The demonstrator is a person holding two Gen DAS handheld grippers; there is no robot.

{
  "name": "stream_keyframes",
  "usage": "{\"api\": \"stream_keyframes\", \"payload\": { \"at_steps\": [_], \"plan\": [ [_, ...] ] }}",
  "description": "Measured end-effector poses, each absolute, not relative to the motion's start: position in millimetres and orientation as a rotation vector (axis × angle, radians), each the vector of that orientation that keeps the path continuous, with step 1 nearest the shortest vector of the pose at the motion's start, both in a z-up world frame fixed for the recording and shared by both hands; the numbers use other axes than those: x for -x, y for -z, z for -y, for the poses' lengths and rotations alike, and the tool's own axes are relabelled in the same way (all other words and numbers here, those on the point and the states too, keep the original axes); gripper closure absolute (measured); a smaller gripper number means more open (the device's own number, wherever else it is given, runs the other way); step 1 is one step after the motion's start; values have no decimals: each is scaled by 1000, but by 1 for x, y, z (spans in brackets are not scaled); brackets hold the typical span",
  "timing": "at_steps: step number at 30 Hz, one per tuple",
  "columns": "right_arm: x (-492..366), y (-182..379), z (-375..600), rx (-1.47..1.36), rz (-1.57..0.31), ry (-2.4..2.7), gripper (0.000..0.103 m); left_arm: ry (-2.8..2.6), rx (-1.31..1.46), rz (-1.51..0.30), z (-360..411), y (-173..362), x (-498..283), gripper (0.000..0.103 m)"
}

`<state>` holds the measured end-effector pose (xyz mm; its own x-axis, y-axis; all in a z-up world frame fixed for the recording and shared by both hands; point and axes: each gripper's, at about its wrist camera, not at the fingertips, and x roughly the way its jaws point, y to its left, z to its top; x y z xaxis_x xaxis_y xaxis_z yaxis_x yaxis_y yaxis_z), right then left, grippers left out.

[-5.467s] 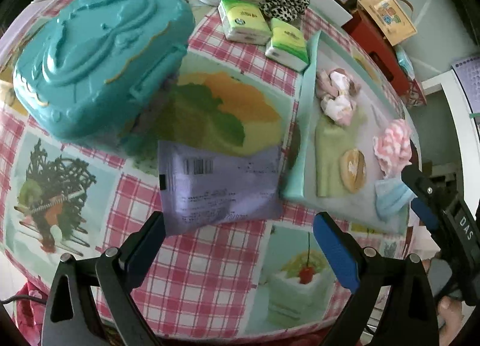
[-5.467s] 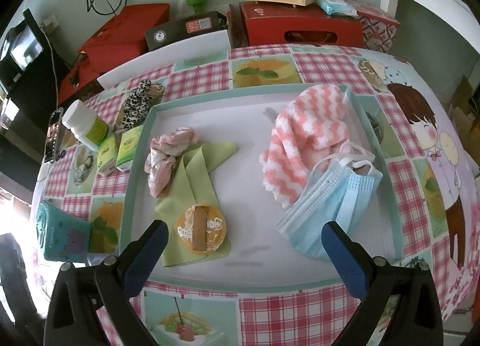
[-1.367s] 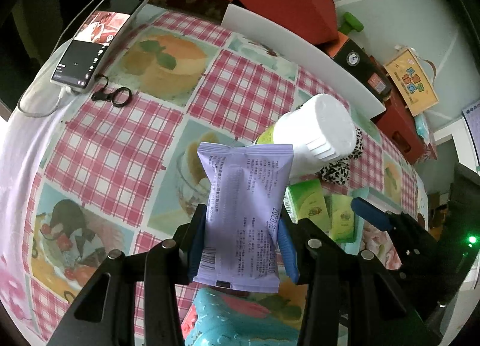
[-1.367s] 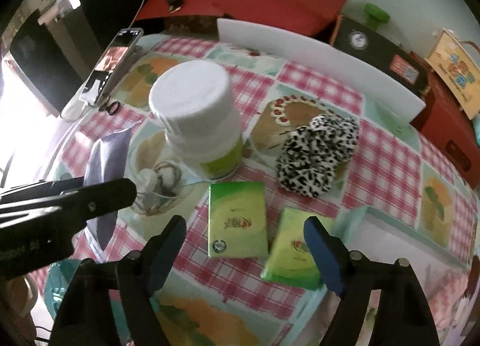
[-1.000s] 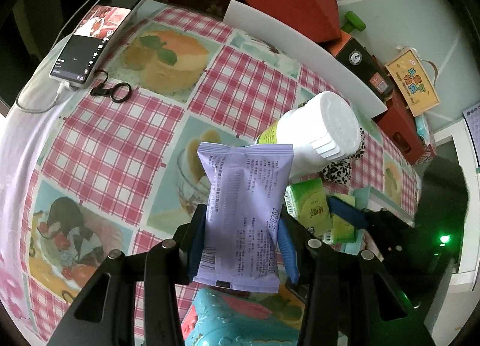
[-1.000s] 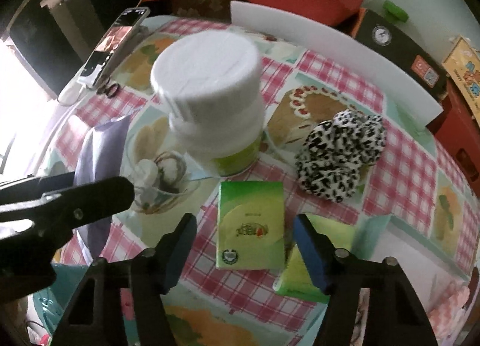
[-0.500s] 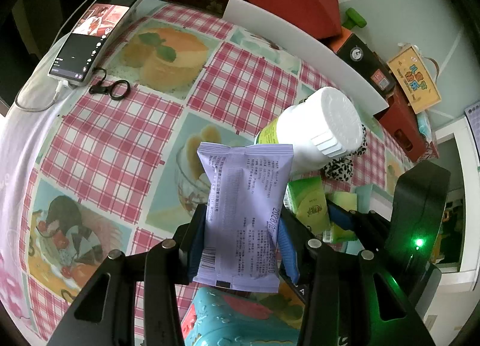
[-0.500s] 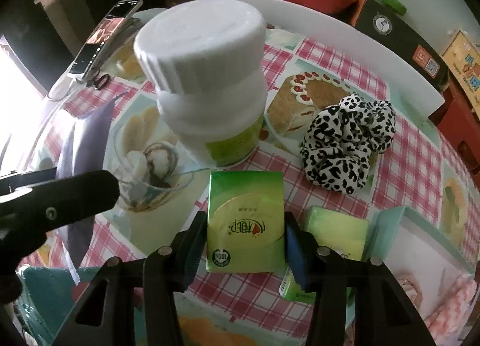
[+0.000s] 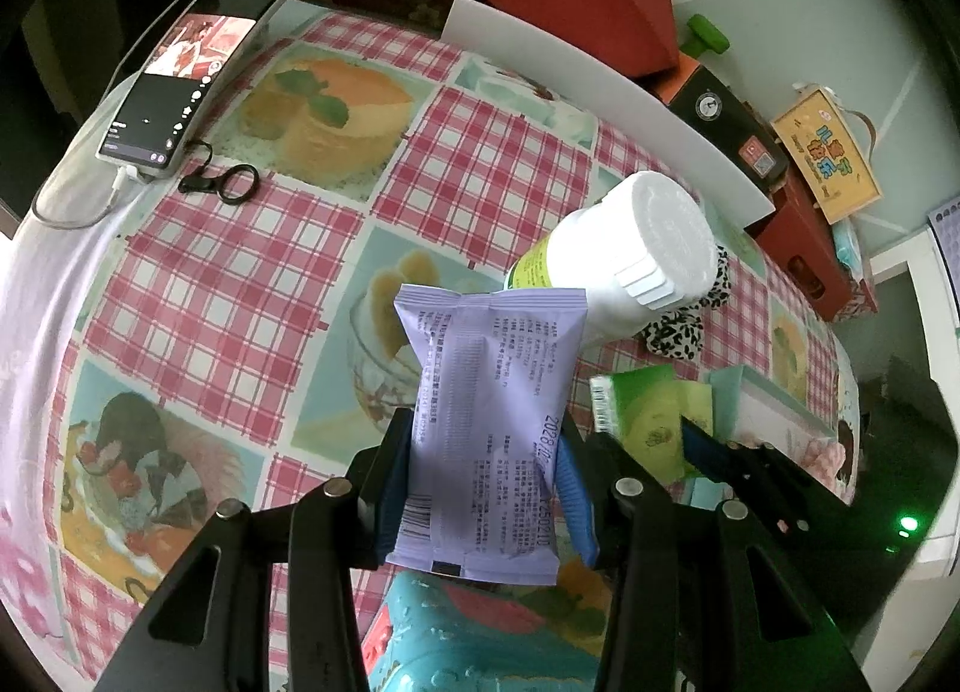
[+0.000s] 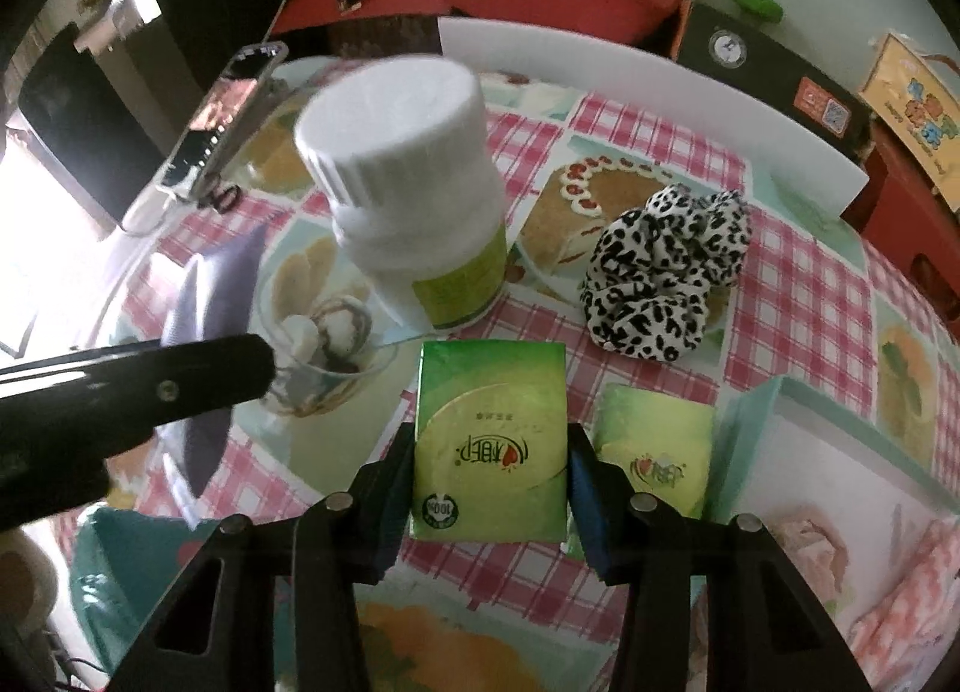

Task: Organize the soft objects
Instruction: 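Carry the purple packet and green tissue pack over the tray with both tools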

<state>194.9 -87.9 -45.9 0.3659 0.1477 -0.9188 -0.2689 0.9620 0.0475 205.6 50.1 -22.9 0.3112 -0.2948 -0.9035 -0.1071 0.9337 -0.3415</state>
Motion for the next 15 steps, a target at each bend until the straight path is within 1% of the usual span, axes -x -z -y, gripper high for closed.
{"api": "stream_keyframes", "payload": {
  "at_steps": [8, 15],
  "plan": [
    [-167, 13, 105, 23, -1078, -260, 53, 114, 344, -1207, -53, 3, -198, 57],
    [-149, -19, 133, -37, -1005, -205, 53, 118, 316, -1133, -52, -27, -186, 57]
  ]
}}
